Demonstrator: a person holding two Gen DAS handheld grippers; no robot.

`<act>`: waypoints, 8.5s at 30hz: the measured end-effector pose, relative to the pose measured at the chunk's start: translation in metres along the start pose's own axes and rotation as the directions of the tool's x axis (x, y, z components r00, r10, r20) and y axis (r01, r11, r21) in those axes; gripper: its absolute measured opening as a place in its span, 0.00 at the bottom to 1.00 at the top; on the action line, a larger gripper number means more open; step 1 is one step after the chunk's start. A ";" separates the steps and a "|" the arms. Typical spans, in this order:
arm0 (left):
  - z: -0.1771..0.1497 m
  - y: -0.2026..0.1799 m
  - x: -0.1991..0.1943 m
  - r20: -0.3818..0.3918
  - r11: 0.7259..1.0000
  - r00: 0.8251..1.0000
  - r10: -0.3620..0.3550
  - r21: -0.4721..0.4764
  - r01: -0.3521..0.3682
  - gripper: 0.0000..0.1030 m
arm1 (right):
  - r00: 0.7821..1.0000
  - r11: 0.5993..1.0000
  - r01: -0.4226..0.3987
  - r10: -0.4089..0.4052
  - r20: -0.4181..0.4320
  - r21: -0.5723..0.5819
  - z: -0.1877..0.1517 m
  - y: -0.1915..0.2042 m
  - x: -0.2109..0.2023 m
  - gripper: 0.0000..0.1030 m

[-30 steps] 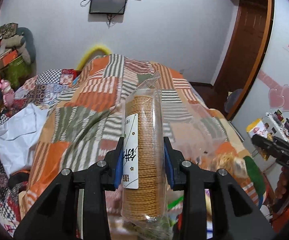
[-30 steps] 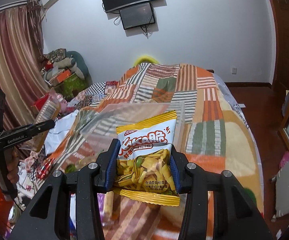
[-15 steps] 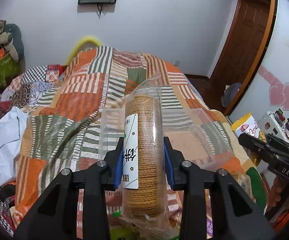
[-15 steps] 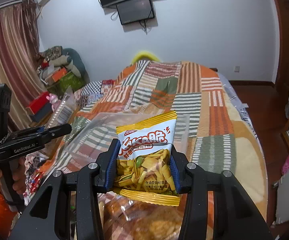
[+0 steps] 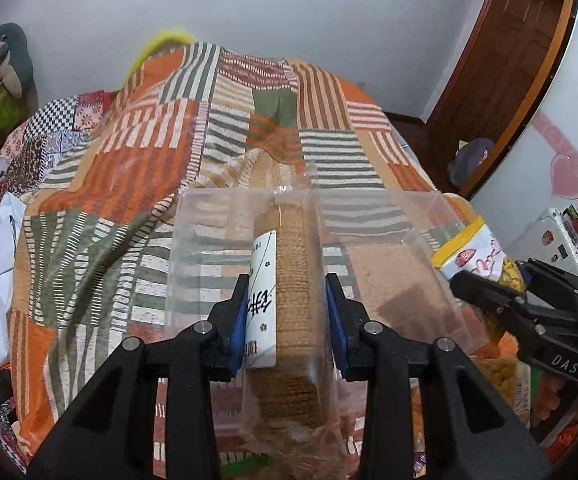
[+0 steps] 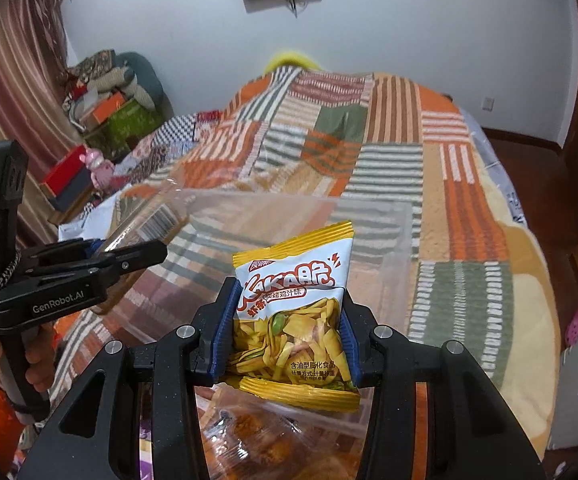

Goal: Organize snacks
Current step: 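Lower biscuit tube into clear box with left tool while right tool drops chip bag, then grasp red chip bag with left tool while right tool grasps wrapped cake block, then carry red bag into clear box with left tool while right tool places cake block, then return both tools to the snacks and grasp blue-and-white bag with right tool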

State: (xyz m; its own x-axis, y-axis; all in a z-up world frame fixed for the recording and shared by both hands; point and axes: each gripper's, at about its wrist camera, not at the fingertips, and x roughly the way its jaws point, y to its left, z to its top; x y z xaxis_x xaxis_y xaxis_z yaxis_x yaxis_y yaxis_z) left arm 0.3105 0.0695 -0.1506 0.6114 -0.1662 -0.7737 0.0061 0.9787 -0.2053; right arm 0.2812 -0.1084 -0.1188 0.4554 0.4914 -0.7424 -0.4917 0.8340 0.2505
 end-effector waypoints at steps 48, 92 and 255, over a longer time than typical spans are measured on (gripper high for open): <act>-0.139 0.105 -0.162 0.048 0.963 0.967 0.249 -0.113 -0.243 0.74 | 0.993 0.996 0.083 -0.086 0.075 0.034 -0.079 -0.013 -0.104 0.63; -0.210 0.176 -0.097 -0.050 0.918 0.951 0.306 -0.249 -0.309 0.52 | 0.987 0.979 0.152 -0.144 -0.068 0.138 -0.131 -0.041 -0.065 0.77; -0.113 0.002 -0.117 0.067 0.986 0.983 0.168 -0.008 -0.168 0.99 | 0.993 0.990 -0.008 0.024 0.112 -0.143 -0.074 0.055 -0.088 0.61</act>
State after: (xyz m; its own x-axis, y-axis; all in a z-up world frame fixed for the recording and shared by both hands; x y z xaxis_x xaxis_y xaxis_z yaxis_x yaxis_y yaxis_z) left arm 0.1493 0.0770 -0.1284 0.6555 0.0091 -0.7552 -0.1026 0.9917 -0.0771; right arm 0.1587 -0.1245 -0.0854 0.5234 0.5364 -0.6621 -0.5965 0.7855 0.1649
